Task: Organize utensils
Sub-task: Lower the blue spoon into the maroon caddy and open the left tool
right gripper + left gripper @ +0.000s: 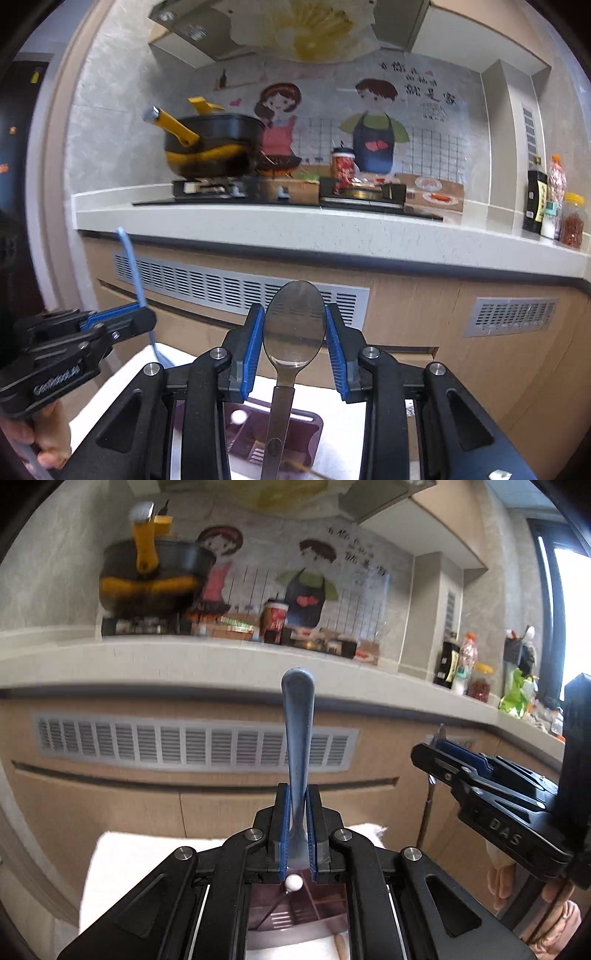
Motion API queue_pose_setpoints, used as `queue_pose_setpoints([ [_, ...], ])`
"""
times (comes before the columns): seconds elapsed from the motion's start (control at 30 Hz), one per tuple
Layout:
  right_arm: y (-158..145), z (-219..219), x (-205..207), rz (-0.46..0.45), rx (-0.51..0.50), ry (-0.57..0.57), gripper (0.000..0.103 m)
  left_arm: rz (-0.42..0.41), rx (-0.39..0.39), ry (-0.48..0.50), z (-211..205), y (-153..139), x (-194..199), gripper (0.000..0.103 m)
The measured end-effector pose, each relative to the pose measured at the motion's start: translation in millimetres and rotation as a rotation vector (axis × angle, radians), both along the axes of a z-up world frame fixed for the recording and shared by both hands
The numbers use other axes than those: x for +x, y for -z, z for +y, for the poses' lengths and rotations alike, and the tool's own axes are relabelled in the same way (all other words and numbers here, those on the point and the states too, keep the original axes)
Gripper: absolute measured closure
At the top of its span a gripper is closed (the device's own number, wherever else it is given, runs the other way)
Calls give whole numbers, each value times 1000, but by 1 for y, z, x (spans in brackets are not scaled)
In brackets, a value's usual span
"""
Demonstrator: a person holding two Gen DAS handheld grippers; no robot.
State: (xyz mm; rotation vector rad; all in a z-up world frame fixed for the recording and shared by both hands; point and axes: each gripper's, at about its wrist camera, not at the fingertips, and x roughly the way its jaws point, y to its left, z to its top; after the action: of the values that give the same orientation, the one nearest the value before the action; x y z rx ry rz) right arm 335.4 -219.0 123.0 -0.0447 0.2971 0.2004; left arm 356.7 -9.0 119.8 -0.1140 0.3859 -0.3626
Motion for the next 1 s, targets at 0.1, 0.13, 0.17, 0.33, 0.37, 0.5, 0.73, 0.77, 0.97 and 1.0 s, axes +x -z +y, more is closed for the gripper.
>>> queue_pose_setpoints([
  [0.1,22,4,20,40,-4,12,73,52,10,1,-1,30,13,94],
  [0.13,29,6,25,55,-9,18,73,67,16,-3,-2,39,16,94],
  [0.17,36,8,30,66,-14,24,73,85,21,-7,-2,50,20,94],
  [0.33,68,13,46,142,-30,26,71,207,13,13,-2,90,36,91],
  [0.37,72,13,47,157,-23,19,71,213,23,12,-2,94,35,91],
  [0.5,76,10,46,170,-18,22,71,232,40,17,-4,100,33,85],
  [0.73,69,1,31,194,-19,-4,71,269,43,12,-3,109,25,79],
  [0.77,68,-1,28,208,-18,-14,71,274,43,13,0,110,24,79],
  [0.97,79,-4,8,298,-33,-83,69,291,47,9,3,112,15,72],
  [1.0,84,-4,3,315,-36,-92,64,289,49,9,3,112,12,65],
])
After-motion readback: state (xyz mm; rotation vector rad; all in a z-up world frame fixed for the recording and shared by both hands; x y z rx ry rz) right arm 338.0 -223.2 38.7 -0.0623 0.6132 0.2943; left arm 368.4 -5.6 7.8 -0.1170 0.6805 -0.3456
